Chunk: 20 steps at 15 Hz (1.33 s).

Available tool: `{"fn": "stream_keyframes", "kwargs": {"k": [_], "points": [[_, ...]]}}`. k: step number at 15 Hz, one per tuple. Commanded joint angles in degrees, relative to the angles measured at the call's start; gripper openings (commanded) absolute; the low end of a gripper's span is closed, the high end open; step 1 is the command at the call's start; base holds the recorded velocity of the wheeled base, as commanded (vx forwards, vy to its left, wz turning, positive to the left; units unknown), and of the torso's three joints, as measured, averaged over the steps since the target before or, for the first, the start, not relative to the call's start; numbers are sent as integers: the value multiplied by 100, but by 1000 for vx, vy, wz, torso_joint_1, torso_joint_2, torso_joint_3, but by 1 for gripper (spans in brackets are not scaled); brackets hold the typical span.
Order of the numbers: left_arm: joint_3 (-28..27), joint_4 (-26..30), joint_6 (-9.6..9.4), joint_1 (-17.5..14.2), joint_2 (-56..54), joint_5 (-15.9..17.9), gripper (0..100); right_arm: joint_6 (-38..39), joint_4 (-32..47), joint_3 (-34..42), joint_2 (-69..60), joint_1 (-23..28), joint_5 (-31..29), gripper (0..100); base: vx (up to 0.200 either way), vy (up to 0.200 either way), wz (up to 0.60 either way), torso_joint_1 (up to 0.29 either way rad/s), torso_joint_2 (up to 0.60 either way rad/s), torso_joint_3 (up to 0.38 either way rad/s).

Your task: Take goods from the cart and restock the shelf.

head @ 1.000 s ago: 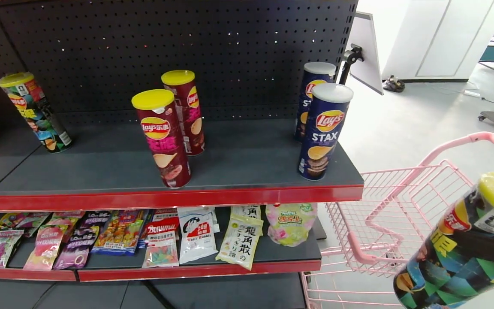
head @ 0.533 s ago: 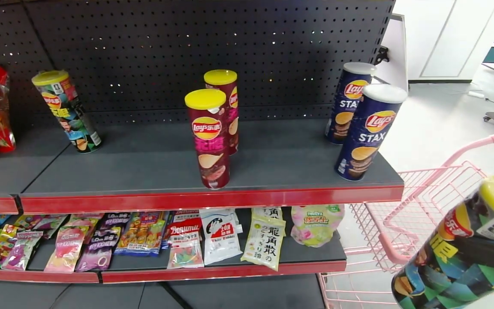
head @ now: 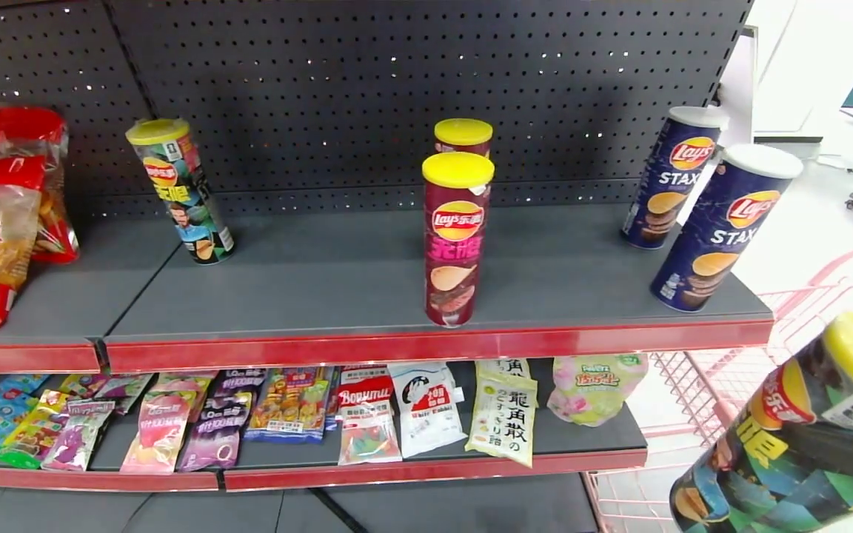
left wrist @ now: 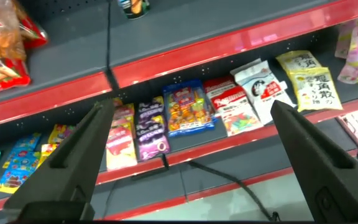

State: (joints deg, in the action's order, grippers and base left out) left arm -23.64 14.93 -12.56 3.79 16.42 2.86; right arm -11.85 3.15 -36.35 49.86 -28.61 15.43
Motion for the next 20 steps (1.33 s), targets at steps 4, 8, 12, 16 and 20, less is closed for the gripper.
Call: {"fn": "stream_keyframes", "kwargs": {"k": [4, 8, 12, 16, 20], "points": [[-1, 1, -10, -1, -16, -5, 100, -10, 2, 23, -3, -22, 4, 0, 0, 200, 0, 5, 0, 0], [-9, 1, -10, -10, -16, -5, 100, -19, 2, 32, -11, -30, 4, 0, 0, 200, 0, 6, 7, 0], [-9, 1, -19, -10, -34, -14, 100, -19, 2, 67, -46, -57, 12, 0, 0, 200, 0, 1, 1, 2], [-1, 1, -89, -1, -34, -14, 100, -19, 2, 67, -55, -57, 4, 0, 0, 200, 0, 2, 5, 2], [-1, 1, -98, -10, -34, -14, 100, -19, 11, 76, -55, -66, 12, 0, 0, 200, 0, 2, 1, 1]]}}
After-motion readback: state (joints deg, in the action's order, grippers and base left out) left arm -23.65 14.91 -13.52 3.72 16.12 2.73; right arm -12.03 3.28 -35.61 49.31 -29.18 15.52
